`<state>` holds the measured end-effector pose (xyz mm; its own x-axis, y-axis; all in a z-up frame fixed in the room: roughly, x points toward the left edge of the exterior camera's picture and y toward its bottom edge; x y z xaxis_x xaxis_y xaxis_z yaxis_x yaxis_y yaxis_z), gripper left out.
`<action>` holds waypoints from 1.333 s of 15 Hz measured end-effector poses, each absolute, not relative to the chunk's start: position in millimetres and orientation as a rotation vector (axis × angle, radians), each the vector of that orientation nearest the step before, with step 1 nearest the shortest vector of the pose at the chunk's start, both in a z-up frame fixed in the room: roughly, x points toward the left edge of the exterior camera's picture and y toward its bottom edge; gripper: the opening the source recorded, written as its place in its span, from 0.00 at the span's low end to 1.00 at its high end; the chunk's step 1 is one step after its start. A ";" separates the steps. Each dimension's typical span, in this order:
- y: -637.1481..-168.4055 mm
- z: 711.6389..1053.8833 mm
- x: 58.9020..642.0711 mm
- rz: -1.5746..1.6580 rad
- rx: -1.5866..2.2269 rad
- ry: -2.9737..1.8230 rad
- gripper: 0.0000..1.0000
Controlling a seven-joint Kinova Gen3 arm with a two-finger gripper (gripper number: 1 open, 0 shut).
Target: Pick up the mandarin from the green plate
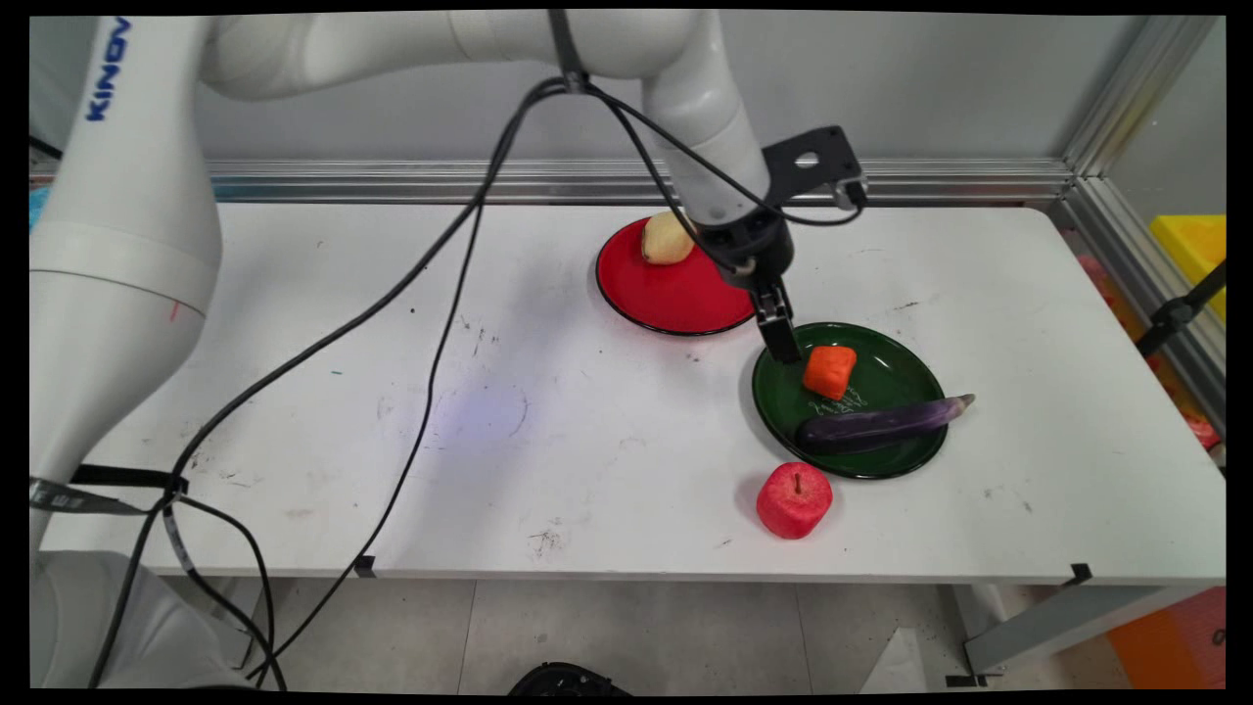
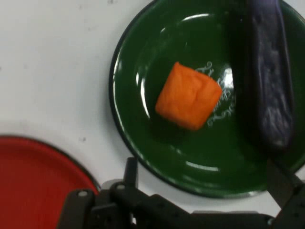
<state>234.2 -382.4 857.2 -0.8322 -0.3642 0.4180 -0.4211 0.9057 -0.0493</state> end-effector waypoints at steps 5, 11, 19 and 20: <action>-401.8 833.9 211.3 0.207 0.417 -2.675 1.00; -413.4 810.2 197.6 0.191 0.285 -2.696 1.00; -425.4 779.6 183.4 0.175 0.169 -2.706 0.00; -426.2 778.2 182.5 0.176 0.166 -2.705 0.00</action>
